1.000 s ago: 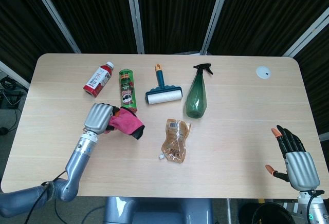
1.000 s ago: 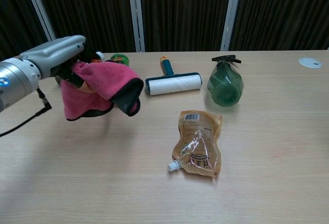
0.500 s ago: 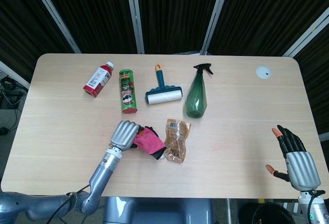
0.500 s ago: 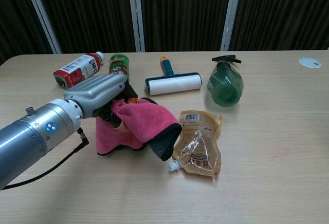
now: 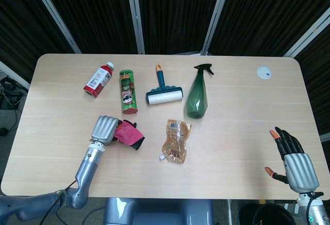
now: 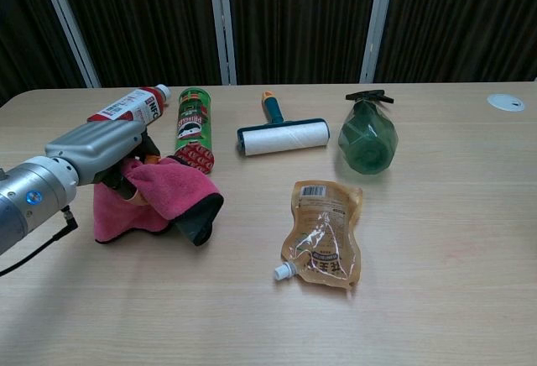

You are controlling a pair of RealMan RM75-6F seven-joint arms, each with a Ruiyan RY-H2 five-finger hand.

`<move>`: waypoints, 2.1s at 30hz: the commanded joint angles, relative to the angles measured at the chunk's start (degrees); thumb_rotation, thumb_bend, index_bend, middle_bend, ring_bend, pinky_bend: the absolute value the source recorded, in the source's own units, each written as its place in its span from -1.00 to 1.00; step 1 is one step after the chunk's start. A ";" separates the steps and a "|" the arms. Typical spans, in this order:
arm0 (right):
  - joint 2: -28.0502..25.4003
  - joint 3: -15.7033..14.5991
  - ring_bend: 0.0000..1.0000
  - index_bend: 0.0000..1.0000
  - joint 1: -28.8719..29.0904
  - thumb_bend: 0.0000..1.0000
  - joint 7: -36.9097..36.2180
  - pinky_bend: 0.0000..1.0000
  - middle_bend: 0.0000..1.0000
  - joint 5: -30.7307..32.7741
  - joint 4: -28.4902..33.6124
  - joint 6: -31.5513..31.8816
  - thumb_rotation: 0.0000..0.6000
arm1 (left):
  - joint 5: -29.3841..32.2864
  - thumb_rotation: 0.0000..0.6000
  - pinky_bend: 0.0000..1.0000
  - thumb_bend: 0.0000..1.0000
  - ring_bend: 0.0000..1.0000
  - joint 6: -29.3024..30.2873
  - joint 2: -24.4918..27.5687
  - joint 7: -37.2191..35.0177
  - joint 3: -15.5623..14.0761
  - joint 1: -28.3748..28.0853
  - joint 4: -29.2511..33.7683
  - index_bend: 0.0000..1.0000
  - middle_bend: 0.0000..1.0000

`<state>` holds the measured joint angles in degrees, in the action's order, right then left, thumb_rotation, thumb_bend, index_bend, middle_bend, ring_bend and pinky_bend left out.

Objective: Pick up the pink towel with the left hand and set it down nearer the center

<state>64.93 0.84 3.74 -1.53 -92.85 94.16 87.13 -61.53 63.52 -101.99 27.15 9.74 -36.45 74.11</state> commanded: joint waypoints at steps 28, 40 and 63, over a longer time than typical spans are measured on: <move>0.15 0.13 -1.00 -1.00 0.00 -0.83 0.35 -0.77 -1.00 0.53 0.01 -0.18 1.00 | -6.36 1.00 0.08 -0.18 0.08 0.35 10.17 -7.96 0.86 1.72 6.48 0.65 0.18; 0.25 0.23 -1.00 -1.00 0.13 -0.83 0.37 -0.77 -1.00 0.70 -0.14 -0.36 1.00 | -10.58 1.00 -0.65 -0.87 -0.69 0.37 9.50 -8.26 -1.99 1.59 12.35 -0.17 -0.72; 0.19 0.30 -1.00 -1.00 0.14 -0.82 0.14 -0.77 -1.00 0.79 -0.42 -0.28 1.00 | -7.07 1.00 -1.00 -1.00 -1.00 10.76 20.09 3.69 -5.55 8.47 25.59 -0.88 -1.00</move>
<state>65.11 1.14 3.89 -1.40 -92.07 93.75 86.85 -65.09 70.48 -84.29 32.31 6.25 -30.81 97.94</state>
